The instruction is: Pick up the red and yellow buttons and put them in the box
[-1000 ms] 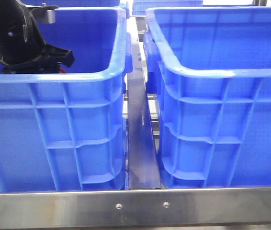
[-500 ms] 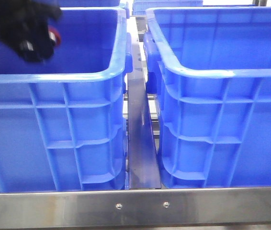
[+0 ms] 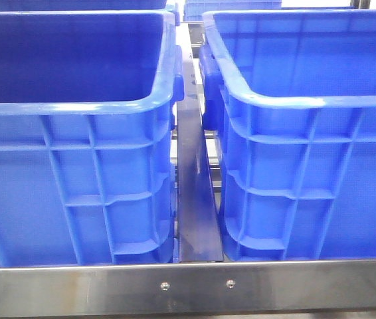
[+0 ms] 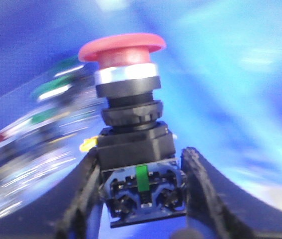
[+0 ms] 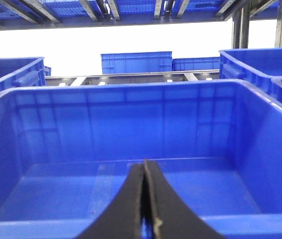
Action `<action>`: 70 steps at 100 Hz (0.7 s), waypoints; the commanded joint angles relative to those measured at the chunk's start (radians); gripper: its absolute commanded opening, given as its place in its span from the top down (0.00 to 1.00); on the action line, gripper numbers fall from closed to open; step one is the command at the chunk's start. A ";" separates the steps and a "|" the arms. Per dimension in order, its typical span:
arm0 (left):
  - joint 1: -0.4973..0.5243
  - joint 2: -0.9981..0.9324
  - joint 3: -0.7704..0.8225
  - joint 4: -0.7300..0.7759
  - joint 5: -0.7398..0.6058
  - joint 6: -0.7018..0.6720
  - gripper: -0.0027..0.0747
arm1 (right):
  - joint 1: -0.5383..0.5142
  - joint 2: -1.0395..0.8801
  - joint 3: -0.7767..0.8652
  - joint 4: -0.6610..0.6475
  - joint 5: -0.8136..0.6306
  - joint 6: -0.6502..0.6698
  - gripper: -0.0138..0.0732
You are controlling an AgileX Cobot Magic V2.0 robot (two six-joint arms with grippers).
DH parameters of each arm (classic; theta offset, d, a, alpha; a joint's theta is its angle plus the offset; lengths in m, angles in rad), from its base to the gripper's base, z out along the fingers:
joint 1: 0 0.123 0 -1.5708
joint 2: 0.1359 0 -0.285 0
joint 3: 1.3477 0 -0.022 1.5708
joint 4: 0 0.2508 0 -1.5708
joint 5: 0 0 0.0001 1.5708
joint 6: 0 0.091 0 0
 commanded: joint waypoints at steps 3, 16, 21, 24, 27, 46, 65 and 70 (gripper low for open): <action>-0.105 -0.041 -0.025 -0.005 -0.056 0.013 0.99 | -0.006 -0.026 -0.012 -0.008 -0.107 -0.003 0.96; -0.213 -0.037 -0.025 0.012 -0.065 0.013 0.99 | -0.006 -0.026 -0.014 -0.007 -0.128 -0.003 0.96; -0.240 -0.035 -0.025 0.012 -0.070 0.013 0.99 | -0.006 -0.026 -0.022 -0.007 -0.119 0.000 0.96; -0.252 -0.035 -0.025 0.014 -0.074 0.013 0.99 | -0.006 -0.026 -0.032 -0.007 -0.110 0.007 0.96; -0.263 -0.033 -0.025 0.014 -0.077 0.013 0.99 | -0.006 -0.026 -0.043 -0.007 -0.095 0.016 0.96; -0.281 -0.030 -0.025 0.018 -0.081 0.013 0.99 | -0.006 -0.004 -0.216 -0.006 0.102 0.108 0.96; -0.281 -0.030 -0.025 0.018 -0.081 0.013 0.99 | -0.005 0.116 -0.509 0.037 0.412 0.109 0.96; -0.281 -0.030 -0.025 0.018 -0.081 0.013 0.99 | -0.005 0.165 -0.585 0.057 0.501 0.109 0.96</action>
